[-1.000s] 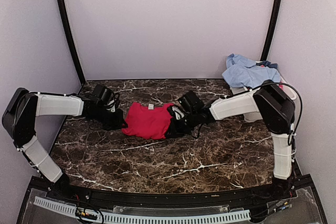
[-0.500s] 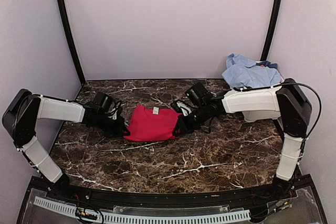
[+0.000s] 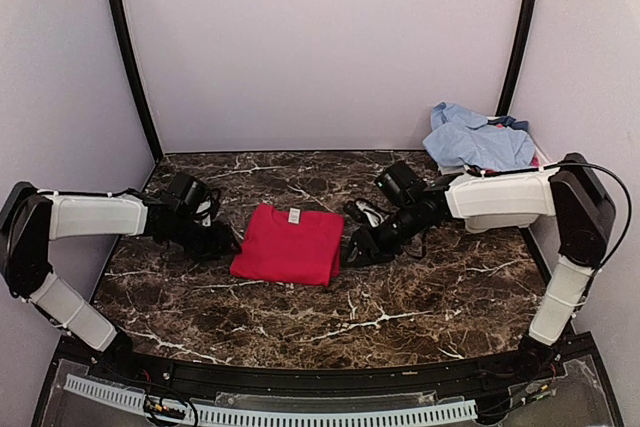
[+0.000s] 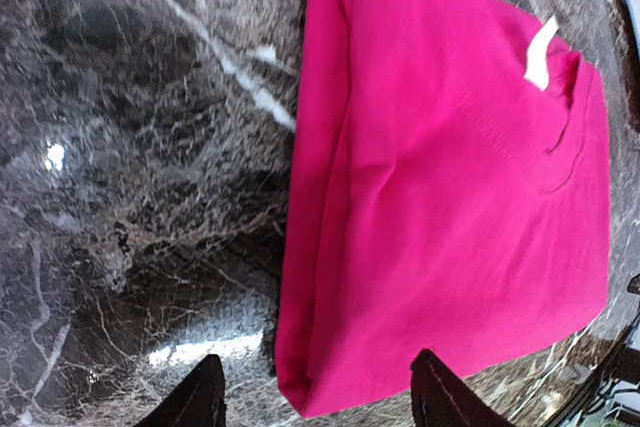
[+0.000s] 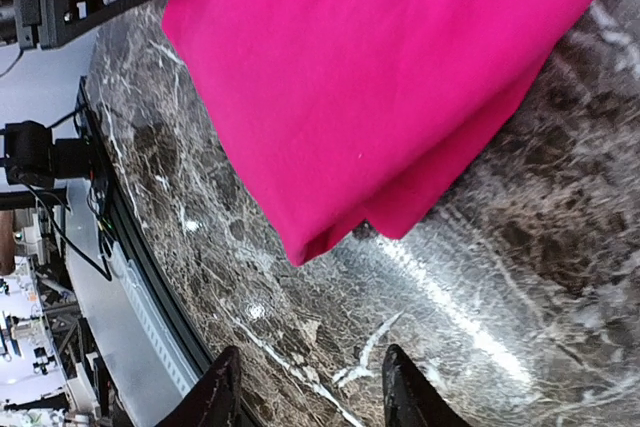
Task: Fold and stack the mixed laundry pile
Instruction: Smooth out the square-folded T-shirt at the center of the board, then move the square folded T-shirt to the center of the board.
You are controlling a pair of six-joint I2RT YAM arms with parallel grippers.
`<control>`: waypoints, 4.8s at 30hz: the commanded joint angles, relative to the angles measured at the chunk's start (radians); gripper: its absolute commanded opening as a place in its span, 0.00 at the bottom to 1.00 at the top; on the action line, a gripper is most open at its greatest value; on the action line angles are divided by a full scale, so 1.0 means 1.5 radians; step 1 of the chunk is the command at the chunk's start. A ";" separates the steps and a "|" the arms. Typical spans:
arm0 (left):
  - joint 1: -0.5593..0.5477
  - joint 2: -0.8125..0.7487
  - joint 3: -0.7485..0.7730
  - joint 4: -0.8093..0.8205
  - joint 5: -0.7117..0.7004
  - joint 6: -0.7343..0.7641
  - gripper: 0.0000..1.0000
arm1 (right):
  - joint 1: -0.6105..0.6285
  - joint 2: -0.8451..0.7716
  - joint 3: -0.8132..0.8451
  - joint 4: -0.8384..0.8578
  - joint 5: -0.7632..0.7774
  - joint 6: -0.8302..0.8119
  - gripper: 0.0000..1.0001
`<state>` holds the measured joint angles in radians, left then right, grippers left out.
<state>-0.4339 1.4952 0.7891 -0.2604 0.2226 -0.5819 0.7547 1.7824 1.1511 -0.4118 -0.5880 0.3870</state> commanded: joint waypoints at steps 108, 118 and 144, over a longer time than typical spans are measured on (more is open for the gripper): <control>0.191 0.366 0.739 -0.377 -0.258 0.296 0.99 | -0.174 -0.204 -0.135 0.108 0.007 0.013 0.83; 0.165 0.415 0.693 -0.388 -0.202 0.462 0.99 | -0.174 -0.200 -0.127 0.109 -0.003 0.015 0.84; 0.269 0.744 1.034 -0.407 -0.205 0.297 0.98 | -0.186 -0.213 -0.131 0.082 0.028 0.026 0.84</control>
<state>-0.0677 2.5168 2.2547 -0.8284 -0.0784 -0.1436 0.4805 1.4815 0.9440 -0.2928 -0.5564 0.4133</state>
